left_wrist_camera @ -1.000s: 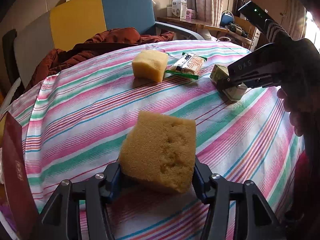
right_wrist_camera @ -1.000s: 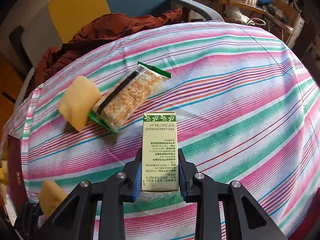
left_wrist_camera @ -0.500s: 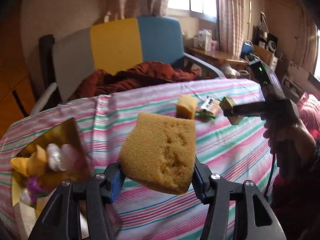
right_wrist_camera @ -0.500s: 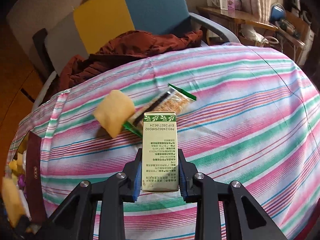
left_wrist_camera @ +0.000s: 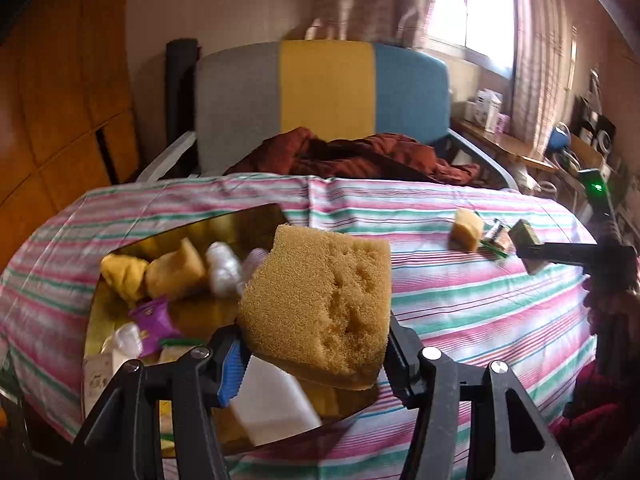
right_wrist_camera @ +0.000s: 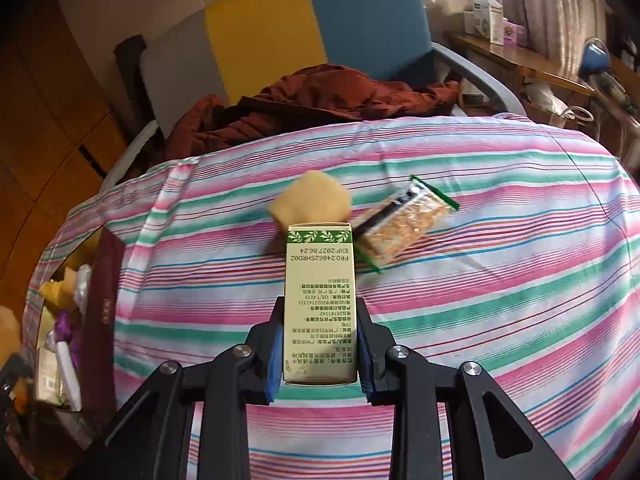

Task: Organize objects
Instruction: 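Carry the sponge and green-white box to the tray with both grippers, then open both grippers to drop the sponge and box into the tray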

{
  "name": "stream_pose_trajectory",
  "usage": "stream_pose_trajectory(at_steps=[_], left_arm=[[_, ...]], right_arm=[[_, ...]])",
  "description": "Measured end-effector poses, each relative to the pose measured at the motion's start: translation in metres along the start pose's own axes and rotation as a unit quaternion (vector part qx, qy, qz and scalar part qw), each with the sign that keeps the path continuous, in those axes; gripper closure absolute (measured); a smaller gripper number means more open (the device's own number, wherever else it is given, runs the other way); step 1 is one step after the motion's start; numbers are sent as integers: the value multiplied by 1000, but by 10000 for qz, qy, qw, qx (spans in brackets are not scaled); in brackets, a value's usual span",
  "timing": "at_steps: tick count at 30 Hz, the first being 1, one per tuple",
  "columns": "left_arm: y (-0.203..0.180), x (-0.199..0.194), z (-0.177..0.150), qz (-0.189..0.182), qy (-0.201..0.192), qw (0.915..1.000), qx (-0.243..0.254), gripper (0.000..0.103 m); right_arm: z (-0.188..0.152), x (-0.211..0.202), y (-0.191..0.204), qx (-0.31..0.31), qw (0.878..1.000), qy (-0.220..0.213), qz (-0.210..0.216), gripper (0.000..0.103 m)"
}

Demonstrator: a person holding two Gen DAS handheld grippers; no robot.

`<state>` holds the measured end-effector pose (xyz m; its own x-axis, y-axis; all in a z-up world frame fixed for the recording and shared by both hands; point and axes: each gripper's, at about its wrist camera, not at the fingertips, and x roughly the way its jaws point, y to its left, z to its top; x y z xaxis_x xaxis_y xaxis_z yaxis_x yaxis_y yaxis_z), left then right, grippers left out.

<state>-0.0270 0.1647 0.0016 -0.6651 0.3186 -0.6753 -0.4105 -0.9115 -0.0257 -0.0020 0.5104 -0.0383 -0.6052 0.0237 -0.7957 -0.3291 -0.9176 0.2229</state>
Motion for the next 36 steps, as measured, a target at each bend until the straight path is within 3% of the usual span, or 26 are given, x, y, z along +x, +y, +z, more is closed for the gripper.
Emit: stream_pose_trajectory(at_steps=[8,15,20,24,25,27,31,33,36], left_arm=[[70,-17,-8,276,-84,9969,-727,45],[141,-35,-20,669,-145,9862,-1507,45],[163,-31,-22,639,-137,9832,-1702,45],[162,-21,-15,458,-131,9835,-1747,43],[161,-16,-11,450,-109,9837,-1739,41],[158,-6,-4,407,-26,9844,-1712,40],[150,11,3,546,173,9845,-1658,37],[147,10,1,532,171,9844,-1669,37],[139,5,-5,891,92,9850,-1475,37]], right_arm=[[-8,-22,92,-630,9946,-69,816,73],[-33,-17,200,-1444,9764,172,1598,73],[-43,0,254,-1804,9684,369,1680,73],[-49,12,277,-1972,9692,442,1410,72],[-51,15,280,-1976,9695,482,1371,70],[-56,19,282,-2010,9699,522,1273,49],[-67,22,284,-2070,9684,618,1242,41],[-72,22,284,-2078,9682,632,1241,31],[-79,20,284,-2068,9686,628,1233,21]])
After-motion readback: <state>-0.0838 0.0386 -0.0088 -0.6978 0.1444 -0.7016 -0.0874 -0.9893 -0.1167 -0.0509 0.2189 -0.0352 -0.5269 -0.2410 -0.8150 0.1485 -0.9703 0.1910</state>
